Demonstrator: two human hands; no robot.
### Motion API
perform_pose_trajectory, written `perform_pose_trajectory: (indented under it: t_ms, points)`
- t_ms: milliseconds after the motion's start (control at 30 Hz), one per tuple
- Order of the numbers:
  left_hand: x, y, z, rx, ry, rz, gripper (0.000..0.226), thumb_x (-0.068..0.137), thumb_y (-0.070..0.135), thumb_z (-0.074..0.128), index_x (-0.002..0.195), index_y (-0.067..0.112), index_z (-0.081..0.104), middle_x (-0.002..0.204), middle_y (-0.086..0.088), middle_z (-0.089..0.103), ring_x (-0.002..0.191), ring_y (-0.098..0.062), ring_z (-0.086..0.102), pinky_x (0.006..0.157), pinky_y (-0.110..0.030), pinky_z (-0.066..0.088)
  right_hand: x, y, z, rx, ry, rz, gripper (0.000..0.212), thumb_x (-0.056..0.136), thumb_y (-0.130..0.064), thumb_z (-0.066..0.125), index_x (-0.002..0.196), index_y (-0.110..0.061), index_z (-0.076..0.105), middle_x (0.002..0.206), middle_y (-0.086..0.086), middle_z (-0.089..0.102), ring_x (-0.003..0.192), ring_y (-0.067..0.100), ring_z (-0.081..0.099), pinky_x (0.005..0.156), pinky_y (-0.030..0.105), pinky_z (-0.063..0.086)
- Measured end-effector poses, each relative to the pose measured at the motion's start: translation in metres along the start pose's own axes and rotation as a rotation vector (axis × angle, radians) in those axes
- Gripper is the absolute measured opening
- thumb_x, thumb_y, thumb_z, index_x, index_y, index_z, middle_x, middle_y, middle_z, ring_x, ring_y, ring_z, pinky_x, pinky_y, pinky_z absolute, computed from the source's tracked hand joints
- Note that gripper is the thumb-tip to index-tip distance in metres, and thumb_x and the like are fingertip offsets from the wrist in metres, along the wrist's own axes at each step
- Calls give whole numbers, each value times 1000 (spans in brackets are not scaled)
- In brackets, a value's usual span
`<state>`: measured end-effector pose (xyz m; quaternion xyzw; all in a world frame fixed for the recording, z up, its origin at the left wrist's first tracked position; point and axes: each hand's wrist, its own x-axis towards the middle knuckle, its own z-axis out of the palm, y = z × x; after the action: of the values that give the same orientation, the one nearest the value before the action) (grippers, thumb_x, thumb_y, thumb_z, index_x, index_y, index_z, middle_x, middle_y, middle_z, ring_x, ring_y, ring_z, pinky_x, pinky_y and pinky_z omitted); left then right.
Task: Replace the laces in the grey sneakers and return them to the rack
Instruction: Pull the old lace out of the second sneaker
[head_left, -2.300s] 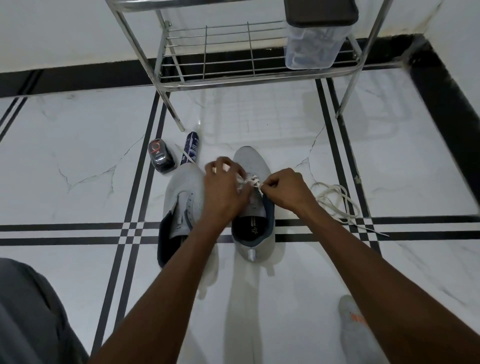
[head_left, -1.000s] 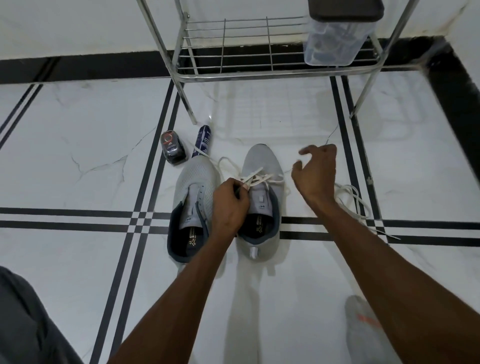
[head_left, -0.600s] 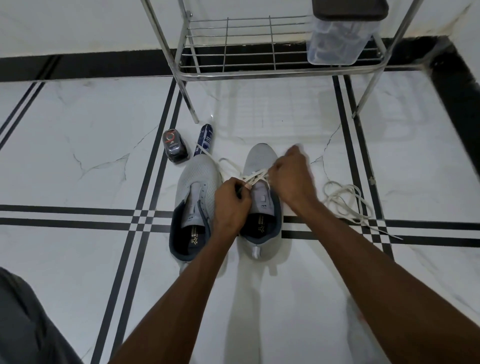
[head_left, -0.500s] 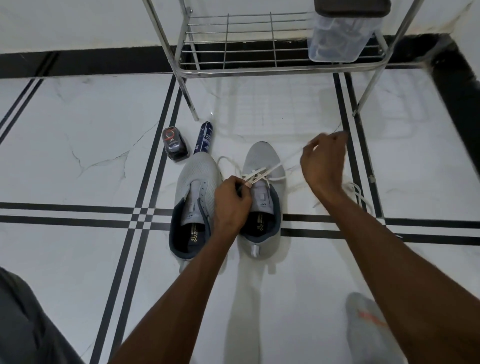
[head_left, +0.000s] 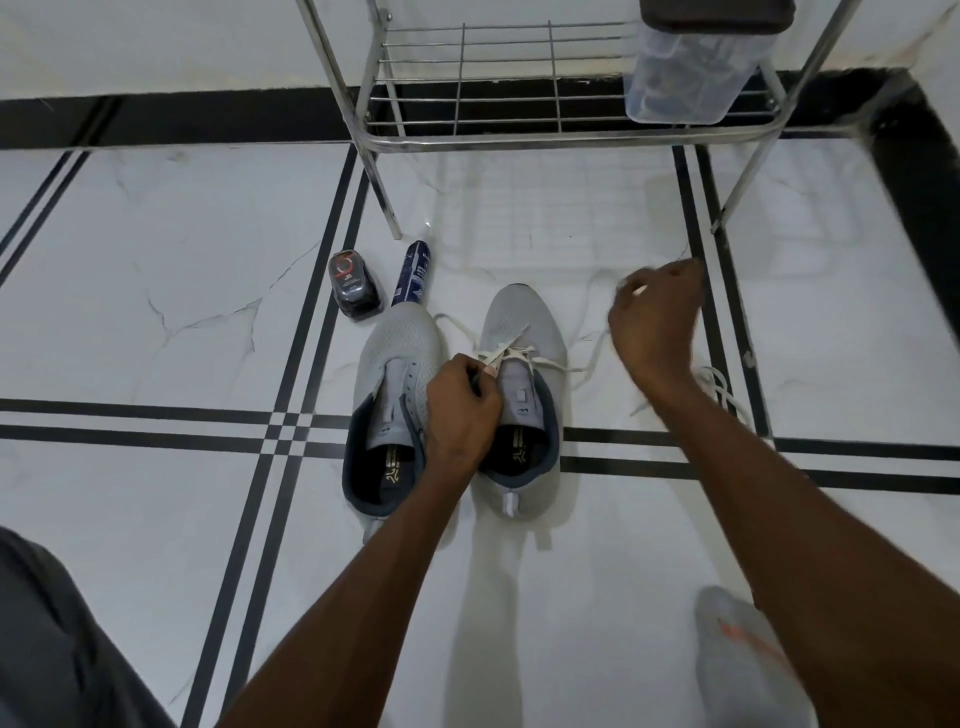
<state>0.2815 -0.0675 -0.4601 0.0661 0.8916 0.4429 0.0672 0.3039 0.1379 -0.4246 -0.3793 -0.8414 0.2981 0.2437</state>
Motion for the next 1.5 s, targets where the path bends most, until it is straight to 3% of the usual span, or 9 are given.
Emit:
perform_pose_trajectory:
  t_ms: [167, 333, 467, 633, 967, 1100, 1167, 1367, 1500]
  points:
    - [-2, 0, 0, 5, -20, 20, 15, 97, 23, 60, 95, 8, 65, 91, -6, 69, 82, -20, 63, 77, -35, 50, -14, -14, -8, -267, -393, -34, 61, 89, -38, 72, 143, -16, 53, 150, 13, 33, 138, 36, 28, 108, 46, 34]
    - [1, 5, 3, 80, -18, 109, 16, 92, 27, 69, 95, 12, 63, 87, 0, 64, 75, -14, 57, 66, -22, 36, -54, -25, 17, -322, -573, -85, 49, 81, -52, 72, 115, -18, 63, 125, 10, 52, 122, 34, 46, 96, 44, 41]
    - [9, -2, -6, 117, 21, 138, 9, 90, 21, 66, 90, 14, 61, 85, -2, 63, 76, -17, 57, 71, -33, 44, -49, -13, 11, -225, -666, 16, 18, 85, -18, 66, 97, -6, 71, 99, 16, 71, 89, 33, 66, 66, 28, 43]
    - [9, 9, -3, 281, -12, 288, 20, 82, 4, 58, 100, 10, 64, 105, -10, 56, 98, -29, 50, 81, -41, 45, -47, -15, 6, -163, -787, -2, 19, 87, -17, 64, 99, -8, 77, 92, 14, 74, 85, 31, 68, 74, 38, 58]
    - [32, 13, 16, 639, -149, 646, 10, 91, 14, 63, 95, 9, 71, 101, -11, 63, 95, -34, 57, 76, -44, 42, -41, -8, 8, -173, -767, -27, 39, 90, -25, 61, 55, -10, 58, 57, 5, 53, 62, 25, 54, 54, 28, 36]
    - [42, 8, -1, 128, 255, 137, 15, 99, 15, 50, 95, 3, 58, 102, -14, 56, 91, -30, 54, 81, -44, 47, -38, 1, 3, -150, -694, -5, 40, 89, -28, 64, 55, -6, 60, 51, 5, 50, 56, 23, 51, 54, 31, 41]
    - [44, 8, -8, 145, 318, 144, 15, 99, 17, 53, 105, 3, 56, 106, -14, 55, 95, -28, 52, 85, -42, 45, -39, 3, 0, -117, -676, -33, 44, 89, -23, 62, 48, -10, 50, 49, 4, 48, 56, 23, 51, 58, 34, 45]
    - [38, 24, 19, 626, -214, 625, 20, 91, 25, 65, 107, 14, 71, 116, -5, 62, 111, -32, 49, 90, -43, 37, -35, -3, -3, -58, -734, -86, 33, 89, -18, 60, 61, -2, 66, 60, 15, 62, 63, 31, 62, 62, 40, 51]
    - [44, 23, 18, 632, -89, 598, 16, 97, 23, 57, 99, 14, 70, 106, -5, 66, 104, -29, 54, 86, -45, 42, -36, 2, 0, -75, -734, -93, 37, 90, -22, 60, 57, -6, 62, 56, 12, 59, 61, 32, 60, 58, 37, 49]
